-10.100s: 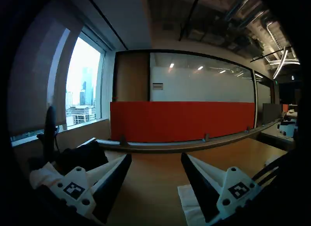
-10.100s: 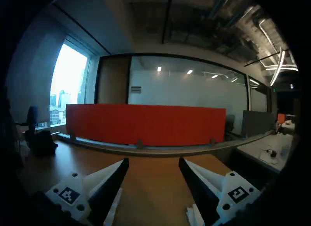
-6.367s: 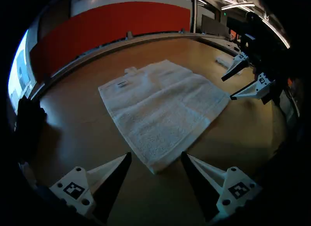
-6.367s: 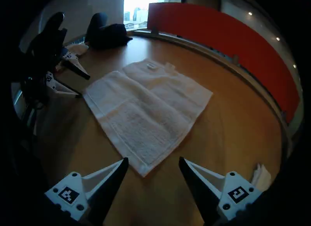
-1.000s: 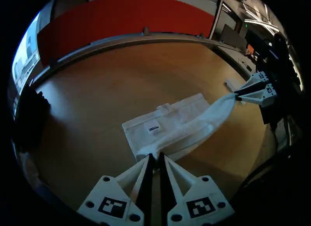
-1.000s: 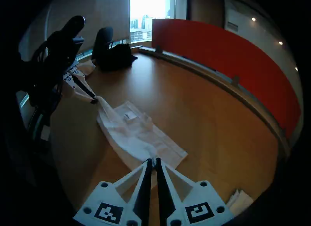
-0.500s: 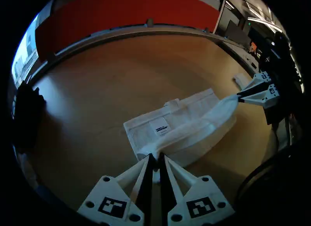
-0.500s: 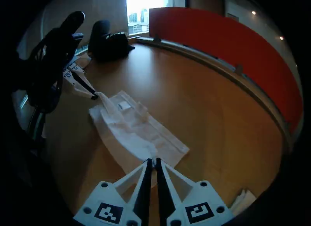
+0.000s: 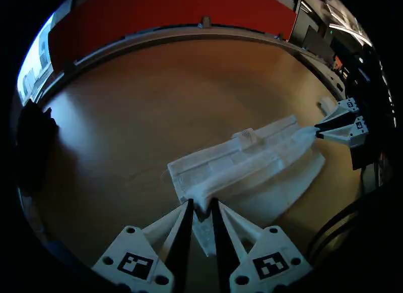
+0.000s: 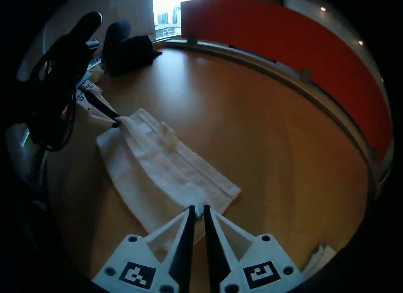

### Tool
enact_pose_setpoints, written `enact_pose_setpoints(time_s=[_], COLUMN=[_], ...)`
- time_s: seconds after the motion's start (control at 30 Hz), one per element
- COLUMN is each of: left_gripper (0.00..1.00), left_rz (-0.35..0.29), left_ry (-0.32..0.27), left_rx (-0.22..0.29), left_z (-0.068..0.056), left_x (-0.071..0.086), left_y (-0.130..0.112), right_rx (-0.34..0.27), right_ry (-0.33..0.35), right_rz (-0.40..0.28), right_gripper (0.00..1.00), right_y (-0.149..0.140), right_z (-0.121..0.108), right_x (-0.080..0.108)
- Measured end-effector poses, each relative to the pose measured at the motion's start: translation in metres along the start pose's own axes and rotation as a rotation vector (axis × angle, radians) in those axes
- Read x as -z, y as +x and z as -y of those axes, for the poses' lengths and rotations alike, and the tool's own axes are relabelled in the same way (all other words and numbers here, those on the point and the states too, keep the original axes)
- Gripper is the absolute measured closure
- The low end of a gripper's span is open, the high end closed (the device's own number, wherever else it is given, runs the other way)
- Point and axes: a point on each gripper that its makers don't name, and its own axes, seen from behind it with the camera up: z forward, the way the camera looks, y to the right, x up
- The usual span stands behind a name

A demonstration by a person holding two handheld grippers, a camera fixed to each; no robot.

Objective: Fold towel

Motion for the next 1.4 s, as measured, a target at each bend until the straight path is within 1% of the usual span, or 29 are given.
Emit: enact_pose_setpoints(time_s=[0.17,0.3,0.47,0.57,0.63,0.7,0.77,0.9,0.97,1.03,1.1,1.17,1.3,1.4], left_gripper=[0.69,0.59,0.57,0.55,0.54,0.51,0.38,0.32,0.27,0.22,0.18,0.1,0.09,0.08], left_rz=[0.0,-0.002,-0.01,-0.014,-0.017,-0.022,-0.027,-0.031,-0.029,-0.029,-0.031,-0.032,-0.038,-0.044], left_ry=[0.025,0.039,0.056,0.061,0.066,0.074,0.084,0.097,0.098,0.1,0.103,0.103,0.106,0.104], left_rx=[-0.019,-0.026,-0.026,-0.022,-0.021,-0.02,-0.021,-0.023,-0.02,-0.015,-0.01,-0.004,0.005,0.011], left_z=[0.005,0.009,0.015,0.018,0.021,0.024,0.027,0.033,0.034,0.035,0.037,0.037,0.04,0.04], left_x=[-0.005,-0.008,-0.009,-0.009,-0.009,-0.008,-0.007,-0.004,-0.003,-0.002,0.0,0.001,0.005,0.009], left_y=[0.004,0.007,0.012,0.015,0.016,0.018,0.019,0.021,0.021,0.02,0.019,0.017,0.015,0.015], right_rx=[0.004,0.011,0.012,0.014,0.017,0.021,0.025,0.027,0.025,0.024,0.025,0.028,0.032,0.026], right_ry=[-0.024,-0.044,-0.075,-0.091,-0.1,-0.11,-0.121,-0.139,-0.145,-0.148,-0.149,-0.15,-0.16,-0.159], right_rz=[0.01,0.016,0.015,0.012,0.011,0.008,0.006,-0.002,-0.007,-0.012,-0.016,-0.017,-0.014,-0.017], right_gripper=[0.77,0.72,0.63,0.56,0.48,0.4,0.37,0.33,0.31,0.22,0.08,0.05,0.05,0.01], right_y=[-0.001,-0.001,0.001,0.002,0.003,0.004,0.005,0.008,0.009,0.01,0.01,0.009,0.006,0.004], right_z=[-0.007,-0.013,-0.021,-0.025,-0.028,-0.03,-0.033,-0.038,-0.039,-0.039,-0.039,-0.039,-0.041,-0.039], right_x=[-0.006,-0.009,-0.012,-0.012,-0.012,-0.011,-0.011,-0.01,-0.009,-0.007,-0.005,-0.004,-0.002,0.001])
